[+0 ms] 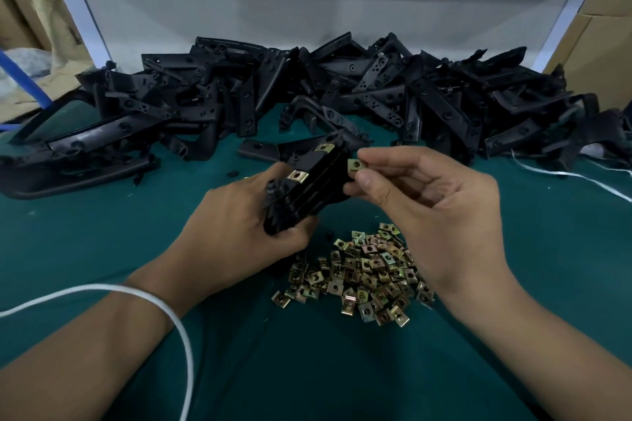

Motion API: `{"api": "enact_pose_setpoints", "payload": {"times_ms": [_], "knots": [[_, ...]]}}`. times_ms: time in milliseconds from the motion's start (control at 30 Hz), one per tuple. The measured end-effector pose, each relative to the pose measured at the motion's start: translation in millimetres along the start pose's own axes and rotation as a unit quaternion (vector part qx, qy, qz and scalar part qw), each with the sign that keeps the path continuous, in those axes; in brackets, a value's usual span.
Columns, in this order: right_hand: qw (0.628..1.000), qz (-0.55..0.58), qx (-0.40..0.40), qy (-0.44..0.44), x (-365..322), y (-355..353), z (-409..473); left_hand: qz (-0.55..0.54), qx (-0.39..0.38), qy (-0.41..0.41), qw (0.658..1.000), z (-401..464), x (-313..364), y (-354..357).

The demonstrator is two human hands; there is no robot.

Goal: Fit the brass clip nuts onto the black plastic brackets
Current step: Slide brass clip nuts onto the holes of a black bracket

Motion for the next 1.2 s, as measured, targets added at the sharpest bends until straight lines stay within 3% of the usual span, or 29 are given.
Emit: {"api": "enact_pose_setpoints", "payload": {"times_ms": [100,333,600,833,1000,1200], "knots": [[1.000,-0.028,0.007,-0.008,-1.7,1.1,-1.8,0.085,-0.015,0.009,0.996,3.6,5.7,2.4],[0.982,-0.152,0.025,-0.109,-14.0,0.9,-5.2,0.161,-0.013,0.069,0.985,-1.3,11.7,4.6],[0.934,-0.281,0.078,-0.207,-23.8,-4.8,-4.4,0.122,-0.038,0.115,0.985,-3.3,25.3,-0.9],[0.940,-0.297,0.047,-0.161,-17.9,-8.3,0.7,0.103,-0.085,0.113,0.985,-3.5,24.5,-0.2],[0.920,-0.329,0.051,-0.207,-21.5,-7.9,2.5,0.050,-0.054,0.155,0.985,-6.1,29.2,-4.7],[0.915,-0.352,0.007,-0.198,-19.0,-3.4,3.3,0.086,-0.029,0.195,0.977,-5.5,36.3,-1.2]]}}
Point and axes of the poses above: each hand's wrist, its own z-axis towards the middle knuckle, its own y-axis out of the palm, x = y × z, the point moved 4 cm from there along z, towards the middle knuckle, and after that the axes turned 15 degrees about -z, right-handed, at the moved point
